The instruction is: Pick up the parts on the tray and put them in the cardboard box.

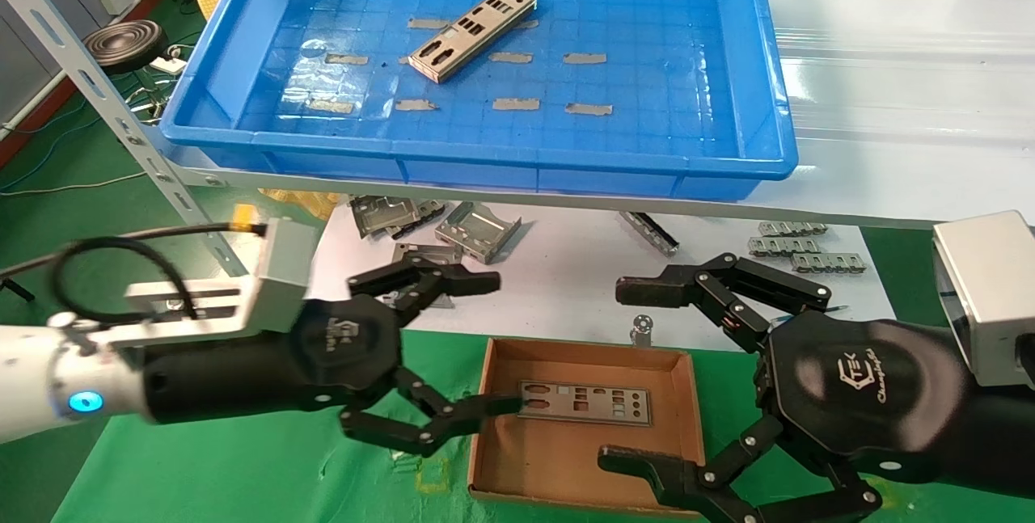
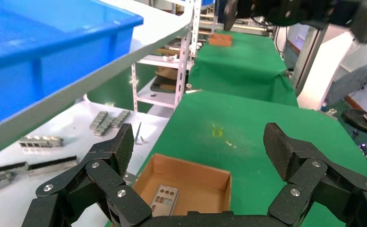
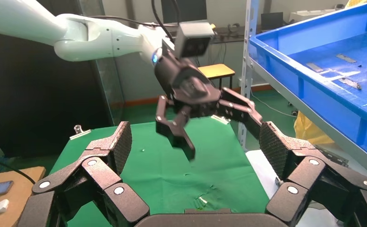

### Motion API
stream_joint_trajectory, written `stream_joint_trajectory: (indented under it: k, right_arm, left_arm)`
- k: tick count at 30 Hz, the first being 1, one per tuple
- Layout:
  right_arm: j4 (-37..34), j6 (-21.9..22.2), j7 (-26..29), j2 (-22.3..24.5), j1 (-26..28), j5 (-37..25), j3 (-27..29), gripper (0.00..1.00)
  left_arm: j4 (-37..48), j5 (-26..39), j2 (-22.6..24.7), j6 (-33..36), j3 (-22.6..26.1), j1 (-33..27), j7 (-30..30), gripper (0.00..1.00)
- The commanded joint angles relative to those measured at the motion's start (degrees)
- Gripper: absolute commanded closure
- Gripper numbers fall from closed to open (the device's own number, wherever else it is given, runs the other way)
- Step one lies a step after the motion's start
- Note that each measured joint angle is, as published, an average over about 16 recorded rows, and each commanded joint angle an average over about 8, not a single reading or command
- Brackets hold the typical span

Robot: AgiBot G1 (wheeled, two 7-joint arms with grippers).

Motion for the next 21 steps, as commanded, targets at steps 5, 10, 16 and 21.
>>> stream_joint_trajectory:
  k: [5,10,16,21]
  right_arm:
    - [0.00,0.00,0.00,0.00,0.00,0.00,0.00,0.00]
    - [0.00,0.00,0.00,0.00,0.00,0.00,0.00,0.00]
    - [0.00,0.00,0.00,0.00,0.00,0.00,0.00,0.00]
    - [0.00,0.00,0.00,0.00,0.00,0.00,0.00,0.00]
  left_arm:
    - [-5.68,-0.68,-3.93,0.42,-4.39,2.88,-3.38,0.00]
    - [-10.45,-1.26,-7.22,0.77,-8.08,5.29,-6.21,0.00]
    - [-16.16,-1.95,-11.16,1.19,-12.48,8.18,-9.59,0.00]
    - [-20.86,-2.51,-14.41,1.53,-16.12,10.57,-12.39,0.00]
